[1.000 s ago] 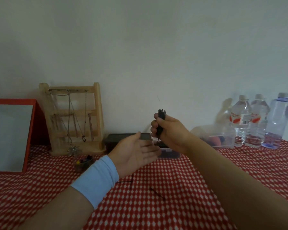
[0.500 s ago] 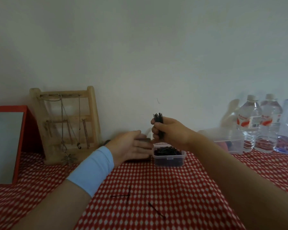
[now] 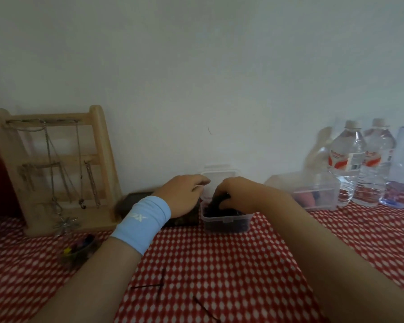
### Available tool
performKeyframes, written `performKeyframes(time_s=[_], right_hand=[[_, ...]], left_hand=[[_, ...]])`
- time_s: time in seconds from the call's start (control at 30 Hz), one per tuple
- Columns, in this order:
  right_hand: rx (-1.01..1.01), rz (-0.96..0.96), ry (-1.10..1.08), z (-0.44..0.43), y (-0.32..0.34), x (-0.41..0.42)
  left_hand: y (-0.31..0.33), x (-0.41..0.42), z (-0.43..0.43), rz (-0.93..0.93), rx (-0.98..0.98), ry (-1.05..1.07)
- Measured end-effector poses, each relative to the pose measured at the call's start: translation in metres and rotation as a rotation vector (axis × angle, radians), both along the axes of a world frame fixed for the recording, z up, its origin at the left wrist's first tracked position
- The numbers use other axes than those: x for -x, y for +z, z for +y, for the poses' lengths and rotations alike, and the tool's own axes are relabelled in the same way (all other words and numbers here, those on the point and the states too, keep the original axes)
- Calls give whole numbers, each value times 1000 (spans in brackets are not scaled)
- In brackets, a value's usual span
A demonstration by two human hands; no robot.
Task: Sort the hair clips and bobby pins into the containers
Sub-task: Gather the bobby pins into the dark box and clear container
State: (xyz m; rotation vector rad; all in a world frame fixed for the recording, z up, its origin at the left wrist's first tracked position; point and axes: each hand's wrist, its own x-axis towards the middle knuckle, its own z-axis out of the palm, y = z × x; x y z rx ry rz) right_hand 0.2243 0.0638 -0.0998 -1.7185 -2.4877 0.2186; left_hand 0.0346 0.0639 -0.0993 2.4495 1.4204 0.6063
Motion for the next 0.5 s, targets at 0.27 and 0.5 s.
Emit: performKeyframes(time_s=[0.27, 0.5], right_hand=[[-24, 241, 2, -4, 16, -26], [53, 146, -11, -6, 11, -31]], left_hand=[[-18, -9, -7, 99, 7, -161], [-29, -17, -9, 526, -100, -181]])
